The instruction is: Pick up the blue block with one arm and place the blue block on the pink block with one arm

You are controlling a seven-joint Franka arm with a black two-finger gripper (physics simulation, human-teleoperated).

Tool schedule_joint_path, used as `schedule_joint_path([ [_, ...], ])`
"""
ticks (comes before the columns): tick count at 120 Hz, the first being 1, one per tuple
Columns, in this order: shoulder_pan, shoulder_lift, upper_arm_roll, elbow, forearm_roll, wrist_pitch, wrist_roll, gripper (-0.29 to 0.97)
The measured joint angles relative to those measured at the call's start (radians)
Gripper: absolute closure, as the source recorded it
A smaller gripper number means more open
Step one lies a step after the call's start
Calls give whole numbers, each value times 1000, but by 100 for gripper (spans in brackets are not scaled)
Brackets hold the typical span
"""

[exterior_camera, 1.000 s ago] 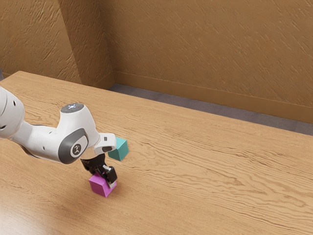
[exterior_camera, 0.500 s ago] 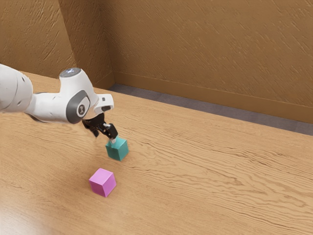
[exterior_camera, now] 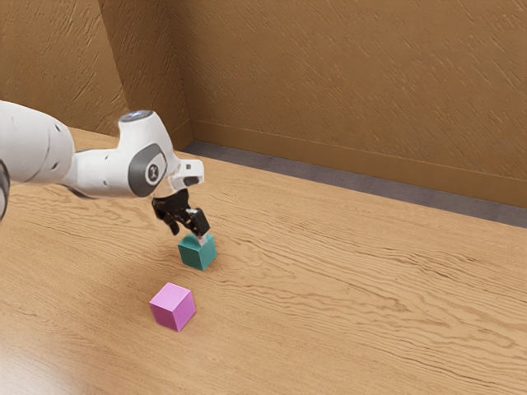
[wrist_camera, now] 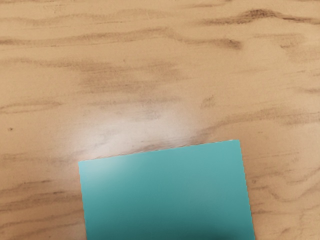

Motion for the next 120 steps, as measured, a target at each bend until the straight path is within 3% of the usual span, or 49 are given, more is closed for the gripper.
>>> schedule_joint_path([
  [120, -7, 117, -3, 84, -5, -22, 170, 0],
])
